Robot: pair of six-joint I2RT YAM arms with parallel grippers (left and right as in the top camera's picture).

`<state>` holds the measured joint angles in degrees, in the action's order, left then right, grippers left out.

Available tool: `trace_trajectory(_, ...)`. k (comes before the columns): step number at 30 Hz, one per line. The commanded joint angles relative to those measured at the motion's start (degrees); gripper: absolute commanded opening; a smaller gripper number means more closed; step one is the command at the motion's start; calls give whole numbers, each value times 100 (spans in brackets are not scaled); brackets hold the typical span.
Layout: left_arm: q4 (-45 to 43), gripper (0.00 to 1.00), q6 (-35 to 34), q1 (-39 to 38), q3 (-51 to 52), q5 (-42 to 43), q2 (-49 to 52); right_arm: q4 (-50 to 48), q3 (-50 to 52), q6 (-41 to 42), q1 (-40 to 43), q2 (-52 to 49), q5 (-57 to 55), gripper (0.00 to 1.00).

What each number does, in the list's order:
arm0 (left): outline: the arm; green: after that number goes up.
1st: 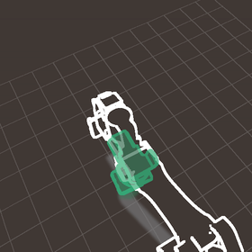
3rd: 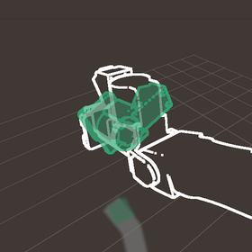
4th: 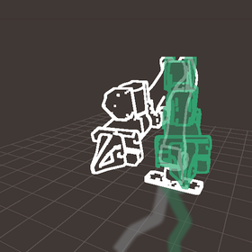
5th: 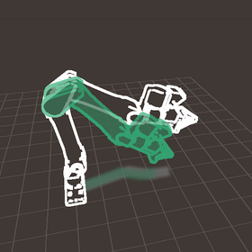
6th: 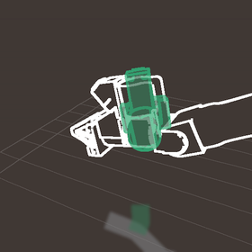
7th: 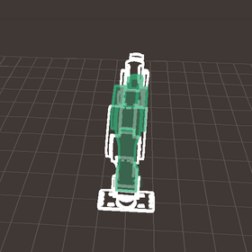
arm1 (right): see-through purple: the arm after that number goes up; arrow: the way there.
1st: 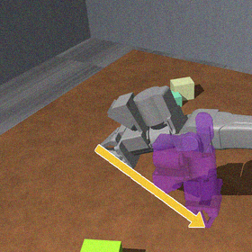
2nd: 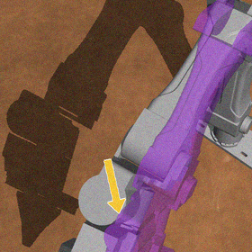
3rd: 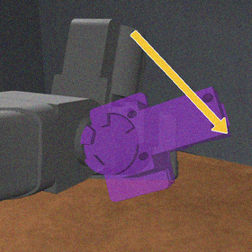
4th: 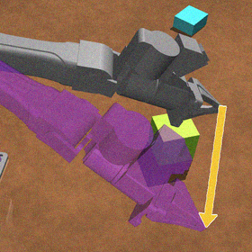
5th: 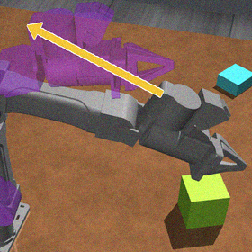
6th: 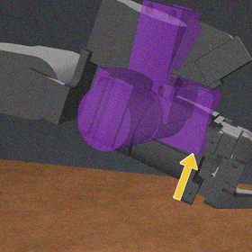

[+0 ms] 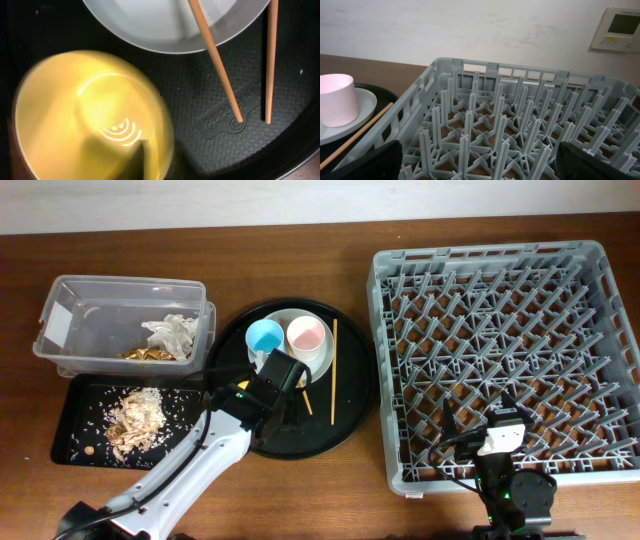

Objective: Sort waste into correct bins and load items into the dishwasher rack

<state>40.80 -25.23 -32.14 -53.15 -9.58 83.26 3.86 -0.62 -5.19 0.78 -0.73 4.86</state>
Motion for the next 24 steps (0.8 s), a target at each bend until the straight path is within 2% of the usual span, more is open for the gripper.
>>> trace_trajectory(1, -31, 46, -22, -22, -37, -98, 31, 22, 31, -37, 37, 33, 70, 98)
trace_trajectory(3, -68, 60, -20, -20, -90, -203, 28, 22, 31, -37, 37, 33, 70, 98)
trace_trajectory(6, 262, 62, -20, 48, -616, -249, 22, 22, 31, -37, 37, 33, 70, 98)
trace_trajectory(9, 1165, 62, -20, 343, -2026, -247, -4, 22, 31, -37, 37, 33, 70, 98)
trace_trajectory(12, 2118, 72, 90, 1351, -3595, -271, -4, 22, 31, -37, 37, 33, 70, 98)
trace_trajectory(13, 2262, 94, 87, 1617, -3783, -267, -4, 22, 31, -37, 37, 33, 70, 98)
trace_trajectory(14, 2354, 99, 85, 1810, -3875, -267, -4, 22, 31, -37, 37, 33, 70, 98)
trace_trajectory(17, 2597, 99, 85, 2363, -3906, -269, 9, 13, 31, -35, 37, 33, 109, 98)
trace_trajectory(20, 2610, 99, 85, 2433, -3906, -269, 9, -402, 28, -28, 37, 33, 833, 99)
trace_trajectory(22, 2612, 99, 85, 2433, -3906, -269, 9, -835, -164, 662, 37, 33, 1357, 98)
trace_trajectory(24, 2612, 99, 85, 2433, -3906, -269, 9, -350, -857, 1217, 37, -59, 1414, 98)
